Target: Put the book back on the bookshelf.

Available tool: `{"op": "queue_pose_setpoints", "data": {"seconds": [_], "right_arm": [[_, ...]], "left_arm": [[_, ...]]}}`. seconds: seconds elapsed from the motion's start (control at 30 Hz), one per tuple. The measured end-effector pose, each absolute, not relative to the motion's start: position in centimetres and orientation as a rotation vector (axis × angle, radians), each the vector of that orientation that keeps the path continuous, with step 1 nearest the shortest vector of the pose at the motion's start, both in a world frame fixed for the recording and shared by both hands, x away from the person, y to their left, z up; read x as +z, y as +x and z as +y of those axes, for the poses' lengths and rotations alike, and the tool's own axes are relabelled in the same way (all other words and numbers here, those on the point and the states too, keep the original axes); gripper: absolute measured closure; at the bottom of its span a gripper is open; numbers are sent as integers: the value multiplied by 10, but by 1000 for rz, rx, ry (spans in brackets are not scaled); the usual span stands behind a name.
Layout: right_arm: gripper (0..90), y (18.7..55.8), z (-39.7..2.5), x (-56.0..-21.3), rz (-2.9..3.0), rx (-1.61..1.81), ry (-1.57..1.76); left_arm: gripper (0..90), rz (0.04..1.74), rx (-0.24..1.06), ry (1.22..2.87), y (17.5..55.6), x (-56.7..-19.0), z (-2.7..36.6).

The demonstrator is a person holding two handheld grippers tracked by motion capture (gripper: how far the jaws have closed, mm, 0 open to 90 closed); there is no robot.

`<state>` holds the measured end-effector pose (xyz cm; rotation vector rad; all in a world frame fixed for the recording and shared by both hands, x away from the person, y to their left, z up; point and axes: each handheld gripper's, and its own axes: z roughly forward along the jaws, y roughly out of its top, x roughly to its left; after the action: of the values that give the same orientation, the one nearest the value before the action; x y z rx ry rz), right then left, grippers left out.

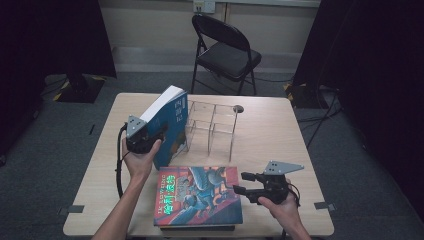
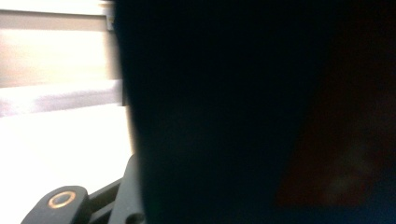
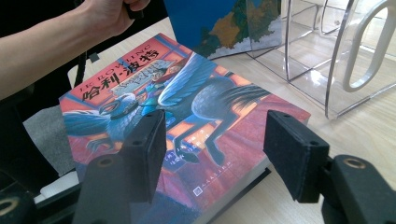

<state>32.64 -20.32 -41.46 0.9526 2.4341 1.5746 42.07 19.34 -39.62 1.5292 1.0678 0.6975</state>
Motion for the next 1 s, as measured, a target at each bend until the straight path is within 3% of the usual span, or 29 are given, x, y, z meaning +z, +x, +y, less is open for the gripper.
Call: {"op": "queue_pose_setpoints", "data": {"seconds": [0.43, 0.53, 1.0], "right_arm": [[394, 327, -203, -417, 2444, 1568, 963], [395, 327, -203, -416, 2420, 1560, 974], [395, 327, -205, -414, 2429, 1558, 968]], "left_arm": [[545, 1097, 586, 1471, 411, -389, 204], [564, 1080, 659, 1534, 409, -378, 203], [566, 1072, 609, 1677, 408, -355, 211]]}}
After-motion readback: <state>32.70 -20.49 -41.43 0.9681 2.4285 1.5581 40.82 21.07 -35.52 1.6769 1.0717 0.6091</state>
